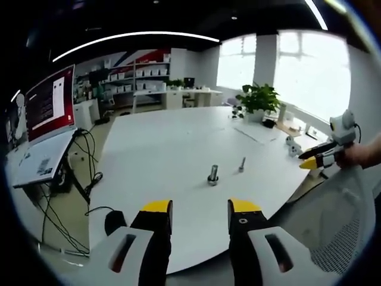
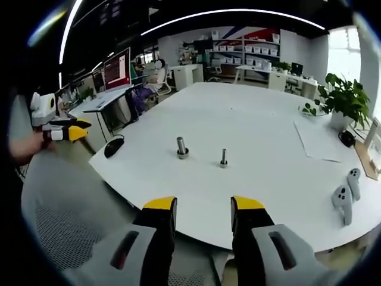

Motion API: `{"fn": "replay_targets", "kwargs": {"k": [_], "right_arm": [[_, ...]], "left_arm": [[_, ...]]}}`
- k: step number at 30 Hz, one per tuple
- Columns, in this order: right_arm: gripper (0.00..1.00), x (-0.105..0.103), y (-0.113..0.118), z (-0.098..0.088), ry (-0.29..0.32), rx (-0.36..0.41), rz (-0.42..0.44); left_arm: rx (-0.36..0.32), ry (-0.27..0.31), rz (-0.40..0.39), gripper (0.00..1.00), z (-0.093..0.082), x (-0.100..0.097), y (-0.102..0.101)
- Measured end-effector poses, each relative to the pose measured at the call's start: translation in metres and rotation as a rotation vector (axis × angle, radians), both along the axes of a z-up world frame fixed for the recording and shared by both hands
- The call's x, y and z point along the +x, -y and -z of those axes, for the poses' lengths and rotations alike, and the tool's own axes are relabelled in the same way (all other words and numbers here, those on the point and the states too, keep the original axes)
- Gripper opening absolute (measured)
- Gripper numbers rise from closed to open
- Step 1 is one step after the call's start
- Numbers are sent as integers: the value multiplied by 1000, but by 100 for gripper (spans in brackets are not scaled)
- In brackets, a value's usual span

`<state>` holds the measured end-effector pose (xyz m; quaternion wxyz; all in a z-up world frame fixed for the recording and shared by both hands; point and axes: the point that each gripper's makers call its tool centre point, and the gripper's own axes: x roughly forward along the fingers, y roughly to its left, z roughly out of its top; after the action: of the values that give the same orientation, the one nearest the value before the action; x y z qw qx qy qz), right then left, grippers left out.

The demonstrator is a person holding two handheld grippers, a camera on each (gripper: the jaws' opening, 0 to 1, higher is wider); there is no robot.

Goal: Place the washer onto the threaded stud by aligning its center hole with the stud, sliding it down to the base, and recovering from edge contact or off-axis alignment until the washer reaches the visible bottom stop.

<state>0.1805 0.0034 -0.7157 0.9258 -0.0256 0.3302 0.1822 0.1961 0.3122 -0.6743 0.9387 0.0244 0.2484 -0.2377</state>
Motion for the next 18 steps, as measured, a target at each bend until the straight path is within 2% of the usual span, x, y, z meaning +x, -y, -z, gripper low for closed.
{"fn": "replay_targets", "kwargs": {"k": [18], "right_arm": [[39,-2,-8,0,-13,21,-20]], "left_arm": [[17,-9,-41,35,3,2,-8]]}}
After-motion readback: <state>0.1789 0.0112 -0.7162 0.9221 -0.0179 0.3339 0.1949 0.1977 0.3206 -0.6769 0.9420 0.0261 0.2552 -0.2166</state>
